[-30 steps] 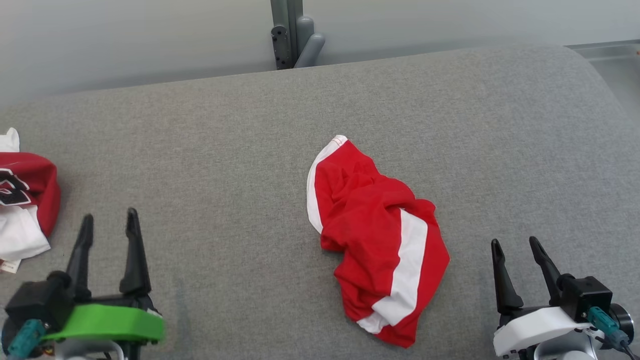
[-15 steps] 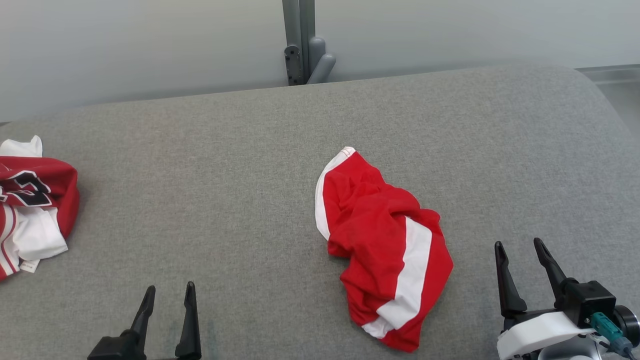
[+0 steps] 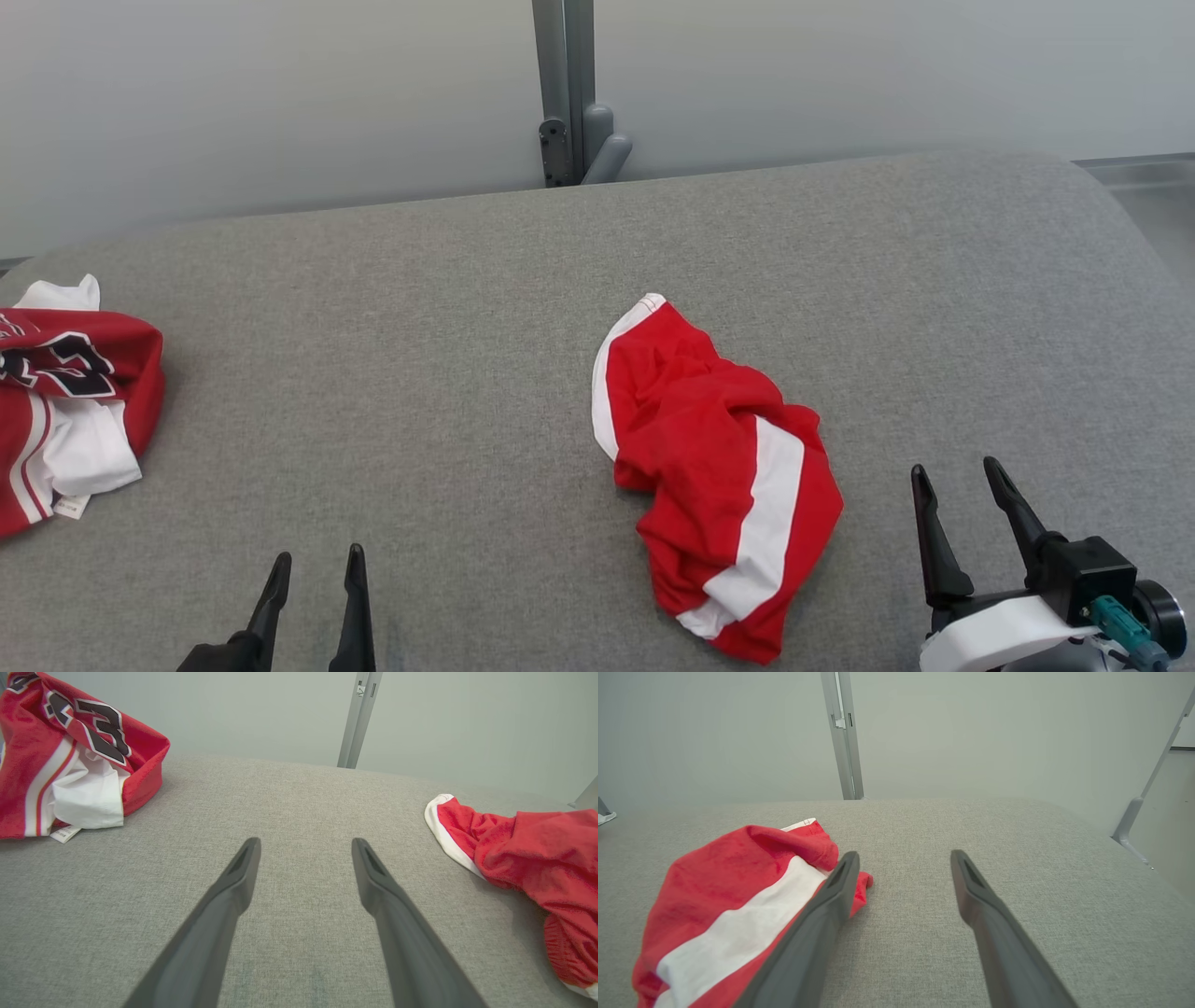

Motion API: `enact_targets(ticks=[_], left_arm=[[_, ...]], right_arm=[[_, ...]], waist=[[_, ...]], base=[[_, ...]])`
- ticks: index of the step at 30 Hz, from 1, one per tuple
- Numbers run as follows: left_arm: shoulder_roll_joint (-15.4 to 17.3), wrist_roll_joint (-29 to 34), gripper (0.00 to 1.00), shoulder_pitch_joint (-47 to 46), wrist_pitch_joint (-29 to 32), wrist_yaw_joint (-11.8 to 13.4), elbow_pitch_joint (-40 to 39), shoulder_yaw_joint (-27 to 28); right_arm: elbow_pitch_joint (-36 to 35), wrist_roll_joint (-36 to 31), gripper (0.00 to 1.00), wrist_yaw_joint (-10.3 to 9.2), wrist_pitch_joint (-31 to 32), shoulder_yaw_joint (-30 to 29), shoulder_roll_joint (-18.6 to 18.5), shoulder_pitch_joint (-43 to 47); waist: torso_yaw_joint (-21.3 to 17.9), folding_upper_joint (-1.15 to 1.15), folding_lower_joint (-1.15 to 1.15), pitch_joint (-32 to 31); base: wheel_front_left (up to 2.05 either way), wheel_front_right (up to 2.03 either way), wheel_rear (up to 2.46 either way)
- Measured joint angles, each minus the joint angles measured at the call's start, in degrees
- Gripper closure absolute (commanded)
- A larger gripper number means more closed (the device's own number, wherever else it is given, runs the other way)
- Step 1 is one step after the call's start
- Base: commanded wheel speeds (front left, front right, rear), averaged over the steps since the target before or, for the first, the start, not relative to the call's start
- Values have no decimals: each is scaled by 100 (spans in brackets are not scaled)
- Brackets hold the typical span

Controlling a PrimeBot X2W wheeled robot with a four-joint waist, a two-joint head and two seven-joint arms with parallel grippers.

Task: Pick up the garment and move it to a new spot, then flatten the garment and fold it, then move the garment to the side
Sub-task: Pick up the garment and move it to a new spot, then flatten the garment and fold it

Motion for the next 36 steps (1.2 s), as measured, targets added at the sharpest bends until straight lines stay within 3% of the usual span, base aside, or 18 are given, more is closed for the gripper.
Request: enact_targets(ticks=[19, 22, 23, 24, 25, 28, 36], left_arm=[[-199, 114, 0, -29, 0, -309, 142, 132], [-204, -134, 0, -132, 0, -399, 167, -297], [-210, -399, 0, -203, 64, -432, 190, -792], [-210, -399, 0, -203, 64, -432, 190, -792], [-216, -744, 0, -253, 311, -455, 168, -1346], [-225, -1279, 0, -352, 789, -474, 130, -2080], [-229, -2091, 0, -936, 1522, -394, 701, -2951]], right_arm=[[20, -1, 0, 0, 0, 54, 0, 19], [27, -2, 0, 0, 0, 68, 1, 14], [35, -2, 0, 0, 0, 80, 0, 10], [35, -2, 0, 0, 0, 80, 0, 10], [40, 1, 0, 0, 0, 86, 0, 4], [43, 19, 0, 0, 0, 102, -1, -3], [75, 66, 0, 0, 0, 119, -1, -15]], waist=[[-102, 0, 0, 23], [-147, 0, 0, 29], [-196, 0, 0, 28], [-196, 0, 0, 28], [-256, 0, 0, 25], [-358, 0, 0, 24], [-644, 0, 0, 63]], base=[[0, 0, 0], [0, 0, 0], [0, 0, 0], [0, 0, 0], [0, 0, 0], [0, 0, 0], [0, 0, 0]])
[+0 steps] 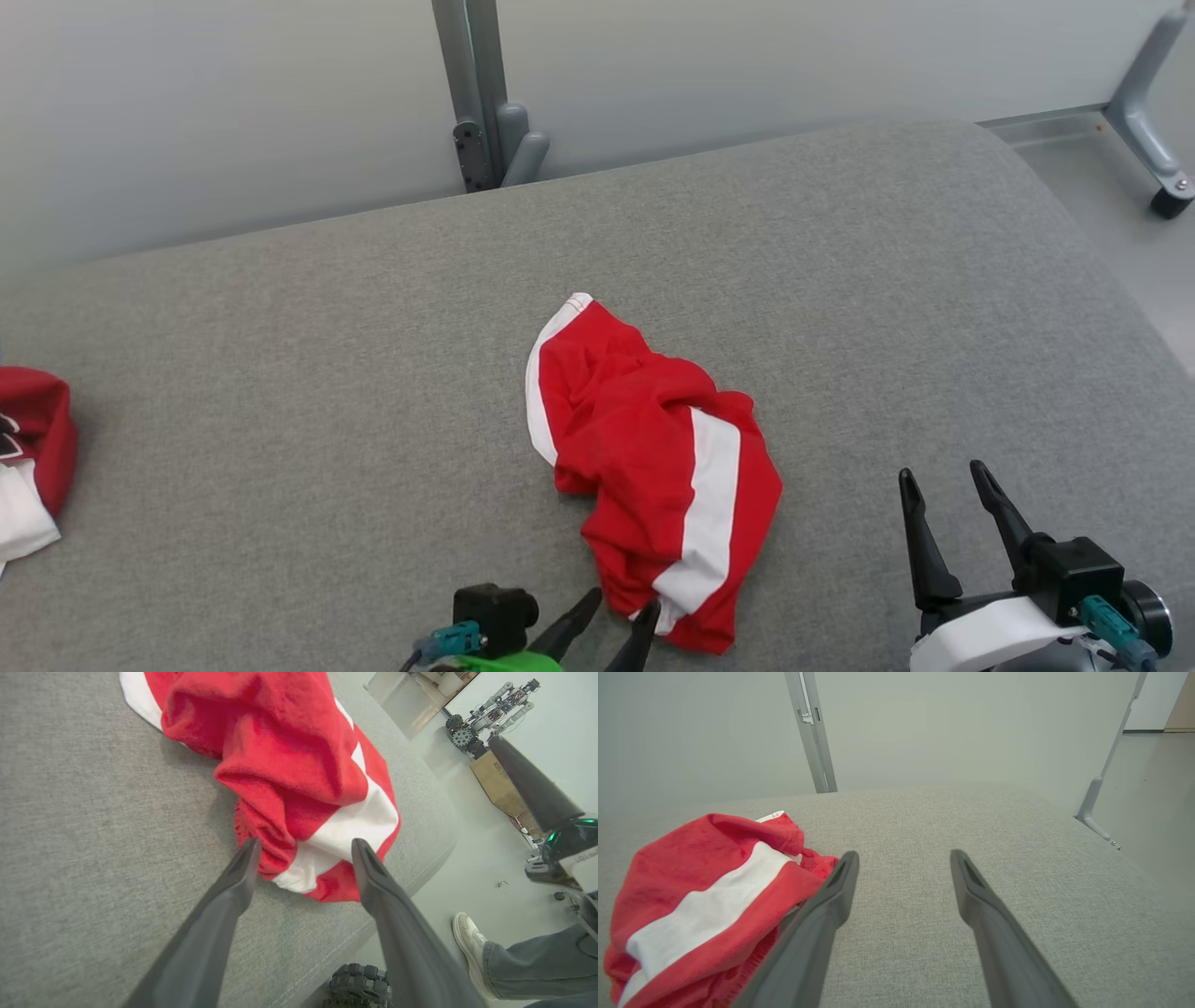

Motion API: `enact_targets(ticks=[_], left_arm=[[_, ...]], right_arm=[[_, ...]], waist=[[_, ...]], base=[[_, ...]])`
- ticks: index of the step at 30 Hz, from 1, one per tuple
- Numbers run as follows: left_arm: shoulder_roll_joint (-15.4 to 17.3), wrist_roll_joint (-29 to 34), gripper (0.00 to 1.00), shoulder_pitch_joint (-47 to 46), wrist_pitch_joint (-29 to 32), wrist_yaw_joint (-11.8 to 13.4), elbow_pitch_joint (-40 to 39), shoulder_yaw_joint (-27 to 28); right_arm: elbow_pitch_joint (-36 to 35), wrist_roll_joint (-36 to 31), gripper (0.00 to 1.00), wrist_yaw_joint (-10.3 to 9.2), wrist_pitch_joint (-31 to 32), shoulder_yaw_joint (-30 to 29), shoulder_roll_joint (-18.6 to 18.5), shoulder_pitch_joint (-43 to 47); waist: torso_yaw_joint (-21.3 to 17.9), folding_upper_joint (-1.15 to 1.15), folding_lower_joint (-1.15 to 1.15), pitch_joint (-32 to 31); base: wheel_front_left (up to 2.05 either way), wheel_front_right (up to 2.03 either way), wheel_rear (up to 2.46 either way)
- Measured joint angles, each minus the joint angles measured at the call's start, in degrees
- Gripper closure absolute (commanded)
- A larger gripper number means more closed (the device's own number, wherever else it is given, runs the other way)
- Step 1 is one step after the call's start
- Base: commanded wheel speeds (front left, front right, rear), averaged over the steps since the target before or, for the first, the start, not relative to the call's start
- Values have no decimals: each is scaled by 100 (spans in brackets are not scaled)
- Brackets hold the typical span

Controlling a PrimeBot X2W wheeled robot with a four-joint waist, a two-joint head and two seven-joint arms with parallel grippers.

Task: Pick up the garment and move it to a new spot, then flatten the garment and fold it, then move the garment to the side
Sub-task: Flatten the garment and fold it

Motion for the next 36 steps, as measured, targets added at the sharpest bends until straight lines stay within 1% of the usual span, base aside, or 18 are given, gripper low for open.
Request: enact_targets(ticks=[6, 10, 14, 17, 18, 19, 20, 25, 27, 29, 33, 36], left_arm=[[3, -361, 0, -330, 294, 209, 619, -281], [2, -515, 0, -437, 365, 335, 1015, -389], [-4, -615, 0, -649, 212, 376, 1301, -509], [-2, -946, 0, -769, 34, 374, 1326, -615], [-2, -998, 8, -810, 4, 374, 1356, -671], [-1, -1028, 49, -851, 1, 374, 1397, -731], [-1, -1057, 100, -891, -21, 374, 1445, -794], [9, -1177, 100, -1027, -181, 312, 1607, -861], [82, -1171, 100, -1090, -271, 298, 1484, -790], [237, -1209, 100, -1113, -292, 290, 1205, -680], [738, -1250, 100, -1137, -101, 312, 222, -489], [1240, -1255, 100, -1167, 165, 521, -704, -287]], right_arm=[[10, 36, 0, 0, 0, -25, 0, -21], [13, 36, 0, 0, 0, -62, -1, -18], [13, 36, 0, 0, 0, -63, -1, -21], [14, 36, 0, 0, 0, -59, 0, -40], [14, 36, 0, 0, 0, -56, 0, -44], [15, 36, 0, 0, 0, -57, 0, -47], [15, 36, 0, 0, 0, -58, 0, -49], [16, 36, 0, 0, 0, -80, 0, -60], [19, 37, 0, 0, 0, -87, 0, -57], [20, 44, 0, 0, 0, -114, 0, -52], [37, 54, 0, 0, 0, -146, 1, 6], [54, 79, 0, 0, 0, -142, 0, 15]], waist=[[-223, 0, 0, 48], [-319, 0, 0, 88], [-347, 0, 0, 147], [-352, 0, 0, 175], [-351, 0, 0, 180], [-349, 0, 0, 185], [-345, 0, 0, 192], [-299, 0, 0, 210], [-284, 0, 0, 197], [-262, 0, 0, 184], [-182, 0, 0, 141], [-103, 0, 0, 94]], base=[[0, 0, 0], [0, 0, 0], [0, 0, 0], [0, 0, 0], [0, 0, 0], [0, 0, 0], [0, 0, 0], [0, 0, 0], [0, 0, 0], [0, 0, 0], [0, 0, 0], [0, 0, 0]])
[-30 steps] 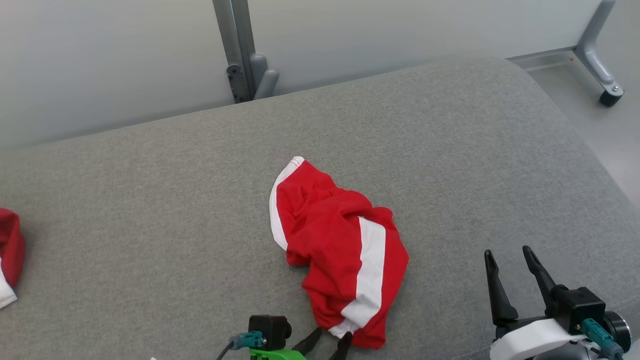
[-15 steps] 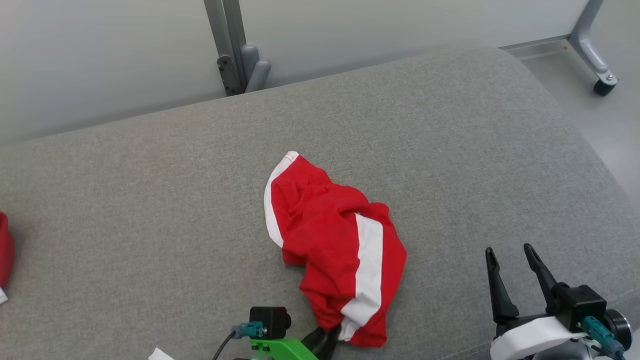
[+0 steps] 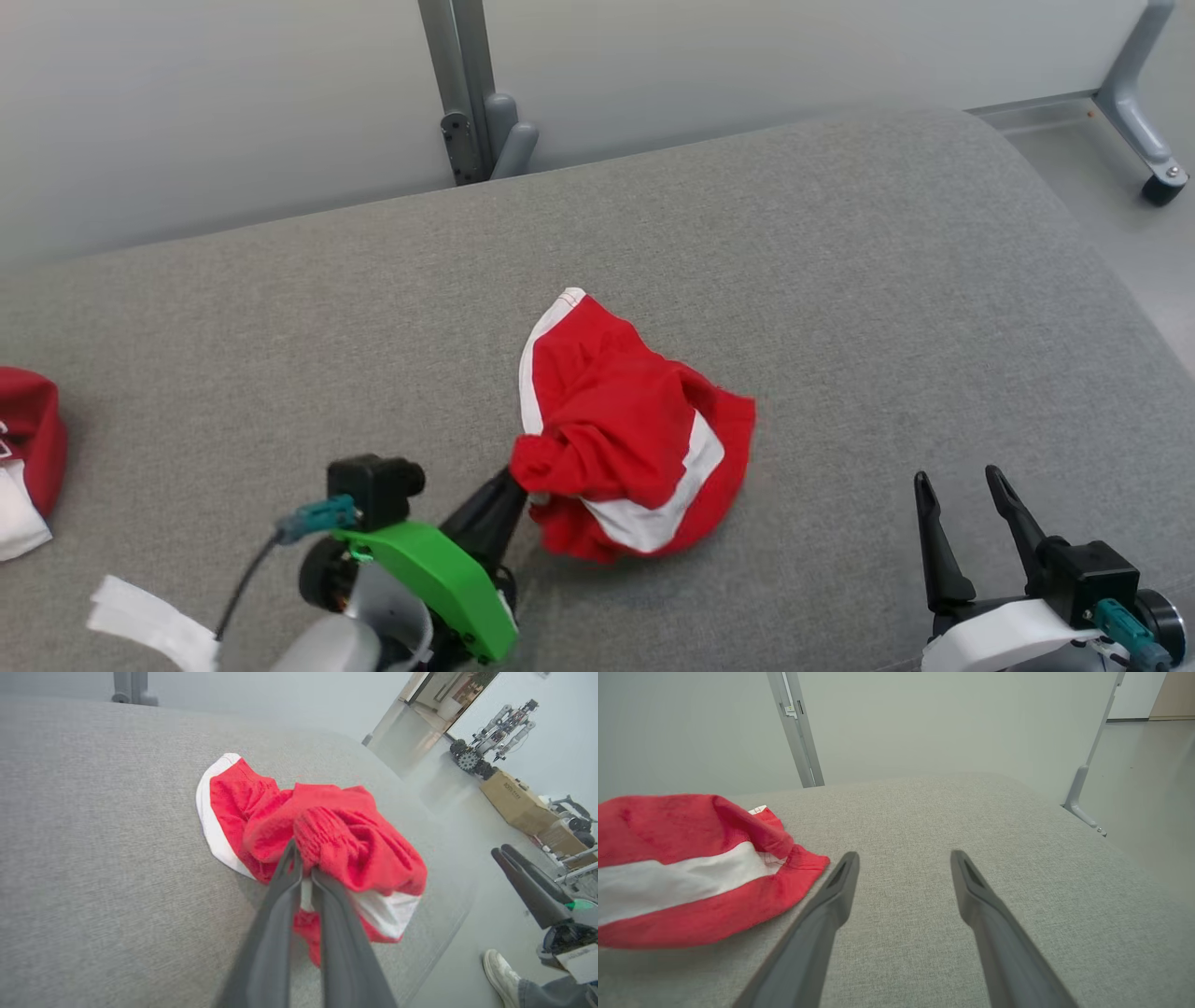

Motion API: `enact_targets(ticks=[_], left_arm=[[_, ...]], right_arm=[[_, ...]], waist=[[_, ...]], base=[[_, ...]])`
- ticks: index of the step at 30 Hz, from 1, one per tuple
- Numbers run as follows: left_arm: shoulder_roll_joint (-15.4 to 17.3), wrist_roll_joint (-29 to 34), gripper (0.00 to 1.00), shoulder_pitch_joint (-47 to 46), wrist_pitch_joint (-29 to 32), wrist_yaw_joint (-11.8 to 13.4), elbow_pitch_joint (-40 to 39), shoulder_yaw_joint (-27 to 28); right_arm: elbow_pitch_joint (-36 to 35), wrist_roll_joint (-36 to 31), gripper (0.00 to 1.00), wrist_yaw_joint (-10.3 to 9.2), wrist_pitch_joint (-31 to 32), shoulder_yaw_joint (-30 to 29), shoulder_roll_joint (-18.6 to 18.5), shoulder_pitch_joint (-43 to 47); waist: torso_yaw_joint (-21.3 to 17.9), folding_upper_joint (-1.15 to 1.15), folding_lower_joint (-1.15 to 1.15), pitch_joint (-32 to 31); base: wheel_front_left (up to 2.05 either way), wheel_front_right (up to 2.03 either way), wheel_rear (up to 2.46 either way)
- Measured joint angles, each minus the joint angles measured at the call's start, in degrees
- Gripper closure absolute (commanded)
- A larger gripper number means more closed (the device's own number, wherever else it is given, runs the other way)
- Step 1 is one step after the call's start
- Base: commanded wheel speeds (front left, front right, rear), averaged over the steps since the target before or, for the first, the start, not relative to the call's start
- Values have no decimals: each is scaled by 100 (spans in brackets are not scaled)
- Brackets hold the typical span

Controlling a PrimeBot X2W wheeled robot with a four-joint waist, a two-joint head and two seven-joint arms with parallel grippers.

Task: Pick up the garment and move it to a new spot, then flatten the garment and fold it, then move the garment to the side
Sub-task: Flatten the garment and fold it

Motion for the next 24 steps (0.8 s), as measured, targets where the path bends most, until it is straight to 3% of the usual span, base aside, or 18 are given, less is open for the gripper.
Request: enact_targets(ticks=[3, 7, 10, 12, 17, 24], left_arm=[[463, -4, 100, -77, 397, 183, -833, 167], [838, -248, 100, -315, 1260, 70, -1596, 91], [859, -1050, 100, -543, 2031, -157, -1940, 24], [868, -1501, 100, -731, 2563, -163, -1981, 20], [976, -1960, 100, -1446, 3334, 289, -1658, 297], [455, -2207, 100, -2397, 3383, 1102, -1126, 777]], right_arm=[[12, 16, 0, 0, 0, 34, 0, 16], [34, 16, 0, 0, 0, 103, 0, 29], [62, 14, 0, 0, 0, 123, 1, 20], [86, 13, 0, 0, 0, 137, -1, -9], [129, 14, 0, 0, 0, 234, 1, -72], [183, 132, 0, 0, 0, 299, 1, -119]], waist=[[80, 0, 0, -56], [193, 0, 0, -113], [253, 0, 0, -145], [265, 0, 0, -170], [181, 0, 0, -208], [-60, 0, 0, -202]], base=[[0, 0, 0], [0, 0, 0], [0, 0, 0], [0, 0, 0], [0, 0, 0], [0, 0, 0]])
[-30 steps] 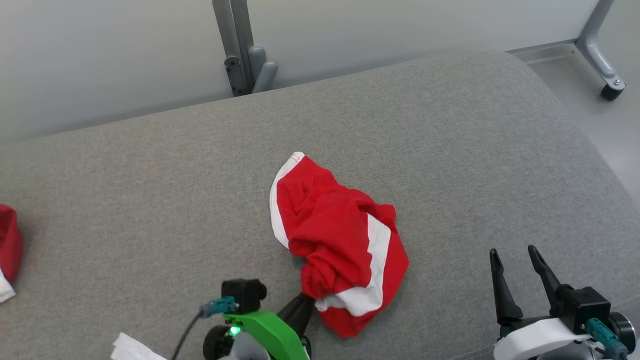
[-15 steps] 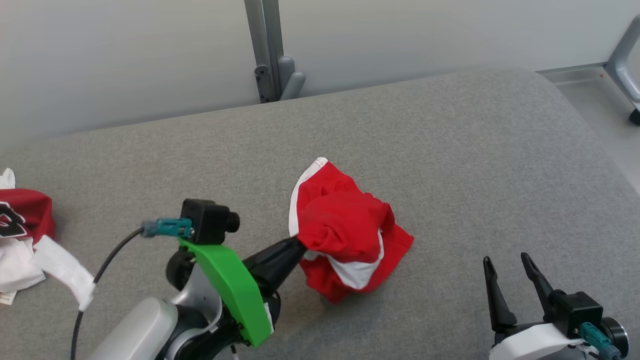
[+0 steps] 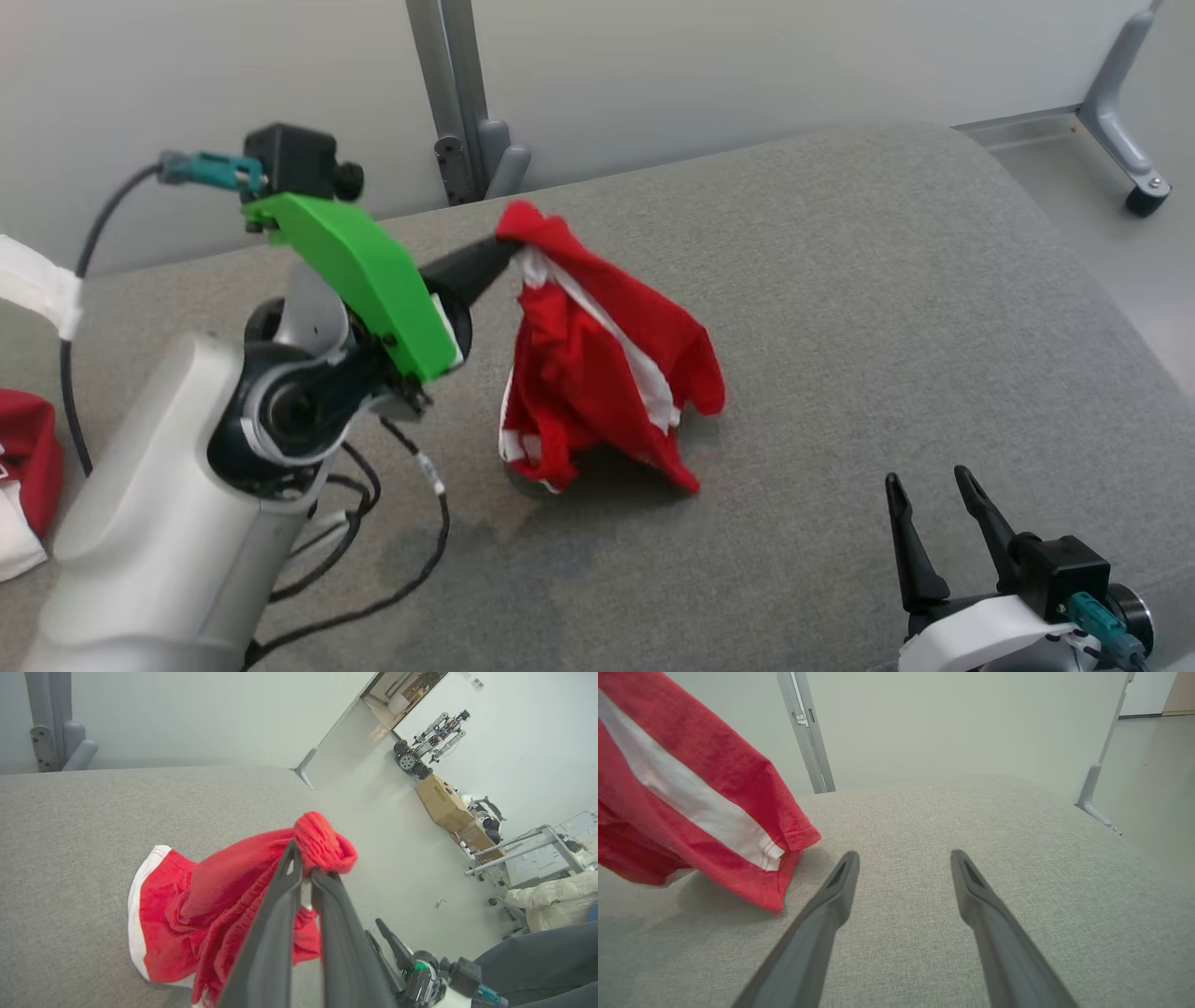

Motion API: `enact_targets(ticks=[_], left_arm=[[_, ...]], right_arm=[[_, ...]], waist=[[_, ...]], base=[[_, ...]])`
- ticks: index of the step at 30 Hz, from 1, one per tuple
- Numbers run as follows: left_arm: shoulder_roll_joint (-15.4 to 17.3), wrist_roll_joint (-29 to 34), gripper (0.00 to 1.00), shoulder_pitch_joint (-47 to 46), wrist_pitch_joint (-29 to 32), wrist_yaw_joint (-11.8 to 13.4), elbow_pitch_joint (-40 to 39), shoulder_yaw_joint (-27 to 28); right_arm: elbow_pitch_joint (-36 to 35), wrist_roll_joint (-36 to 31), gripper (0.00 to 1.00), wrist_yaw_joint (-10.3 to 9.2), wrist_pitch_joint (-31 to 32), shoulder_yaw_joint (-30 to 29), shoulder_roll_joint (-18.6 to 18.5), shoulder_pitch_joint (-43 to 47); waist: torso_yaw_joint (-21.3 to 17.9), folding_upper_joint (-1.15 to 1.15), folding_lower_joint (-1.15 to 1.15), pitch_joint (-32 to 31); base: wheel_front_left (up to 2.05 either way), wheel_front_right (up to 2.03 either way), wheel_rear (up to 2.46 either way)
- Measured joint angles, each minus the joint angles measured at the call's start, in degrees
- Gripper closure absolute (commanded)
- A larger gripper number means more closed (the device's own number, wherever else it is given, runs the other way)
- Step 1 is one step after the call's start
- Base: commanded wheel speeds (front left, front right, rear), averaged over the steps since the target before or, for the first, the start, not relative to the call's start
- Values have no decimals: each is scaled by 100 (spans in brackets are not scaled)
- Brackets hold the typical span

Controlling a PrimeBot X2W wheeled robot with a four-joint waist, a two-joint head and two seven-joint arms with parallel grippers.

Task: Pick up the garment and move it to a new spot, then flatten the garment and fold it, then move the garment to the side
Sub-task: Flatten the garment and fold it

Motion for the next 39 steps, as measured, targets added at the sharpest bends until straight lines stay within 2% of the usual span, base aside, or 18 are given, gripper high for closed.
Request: enact_targets(ticks=[3, 4, 5, 8, 13, 17, 20, 24, 26, 33, 39], left_arm=[[-276, -19, 100, -369, -272, 304, 242, 279], [-276, -19, 100, -369, -272, 304, 242, 279], [-454, -38, 100, -567, -387, 455, 347, 375], [-589, -36, 100, -743, -437, 567, 383, 385], [-653, 157, 100, -943, -662, 1021, 666, 458], [-391, 444, 100, -783, -597, 1203, 1024, 281], [110, 621, 100, -132, -544, 1265, 1617, 141], [513, 687, 100, 504, -727, 1255, 2190, 242], [589, 587, 100, 866, -799, 1210, 2340, 350], [460, 134, 100, 1949, -1101, 742, 2062, 524], [450, 258, 100, 2830, -1495, 324, 1484, 313]], right_arm=[[19, 57, 0, 0, 0, 10, 0, -3], [19, 57, 0, 0, 0, 10, 0, -3], [27, 88, 0, 0, 0, 5, -1, -7], [32, 115, 0, 0, 0, -11, -2, -10], [36, 159, 0, 0, 0, -27, -1, -16], [37, 243, 0, 0, 0, -29, -1, -34], [58, 303, 0, 0, 0, 46, -1, -88], [71, 341, 0, 0, 0, 135, -1, -129], [83, 346, 0, 0, 0, 172, -1, -133], [126, 290, 0, 0, 0, 136, -3, -134], [125, 244, 0, 0, 0, 155, -1, -183]], waist=[[-111, 0, 0, 19], [-111, 0, 0, 19], [-185, 0, 0, 33], [-246, 0, 0, 51], [-308, 0, 0, 110], [-310, 0, 0, 169], [-286, 0, 0, 249], [-261, 0, 0, 343], [-239, 0, 0, 394], [-11, 0, 0, 521], [255, 0, 0, 576]], base=[[0, 0, 0], [0, 0, 0], [0, 0, 0], [0, 0, 0], [0, 0, 0], [0, 0, 0], [0, 0, 0], [0, 0, 0], [0, 0, 0], [0, 0, 0], [0, 0, 0]])
